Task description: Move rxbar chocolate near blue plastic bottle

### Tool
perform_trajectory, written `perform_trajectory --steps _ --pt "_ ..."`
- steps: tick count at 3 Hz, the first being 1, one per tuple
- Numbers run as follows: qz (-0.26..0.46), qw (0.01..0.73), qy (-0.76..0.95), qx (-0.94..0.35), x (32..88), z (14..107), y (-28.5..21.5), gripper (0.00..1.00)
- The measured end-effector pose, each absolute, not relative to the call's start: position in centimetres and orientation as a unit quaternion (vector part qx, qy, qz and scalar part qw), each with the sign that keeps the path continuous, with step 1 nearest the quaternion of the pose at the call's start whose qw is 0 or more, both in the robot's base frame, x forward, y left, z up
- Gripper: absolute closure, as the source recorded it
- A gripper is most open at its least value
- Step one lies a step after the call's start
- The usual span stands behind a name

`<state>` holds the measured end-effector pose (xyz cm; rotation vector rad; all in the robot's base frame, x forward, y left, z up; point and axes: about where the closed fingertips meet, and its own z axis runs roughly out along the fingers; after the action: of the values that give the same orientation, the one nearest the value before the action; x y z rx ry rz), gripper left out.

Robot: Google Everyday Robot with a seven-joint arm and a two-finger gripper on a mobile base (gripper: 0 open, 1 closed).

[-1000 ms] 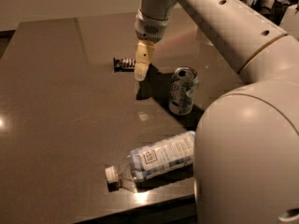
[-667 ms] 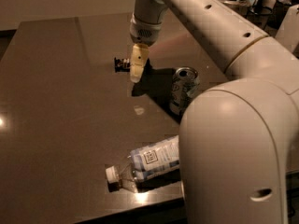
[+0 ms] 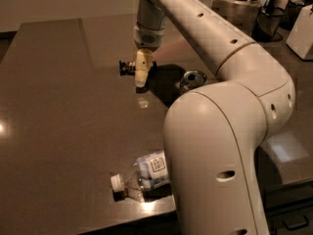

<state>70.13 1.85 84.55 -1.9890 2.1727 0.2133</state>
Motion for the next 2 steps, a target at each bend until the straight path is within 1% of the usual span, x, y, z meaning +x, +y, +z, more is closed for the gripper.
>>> perform_trajectory --steps 1,2 --pt "0.072 0.09 0.735 -0.668 70.79 83.89 1.53 0.25" --pt "0.073 0.093 0.733 -0.67 70.7 84.14 1.39 0.55"
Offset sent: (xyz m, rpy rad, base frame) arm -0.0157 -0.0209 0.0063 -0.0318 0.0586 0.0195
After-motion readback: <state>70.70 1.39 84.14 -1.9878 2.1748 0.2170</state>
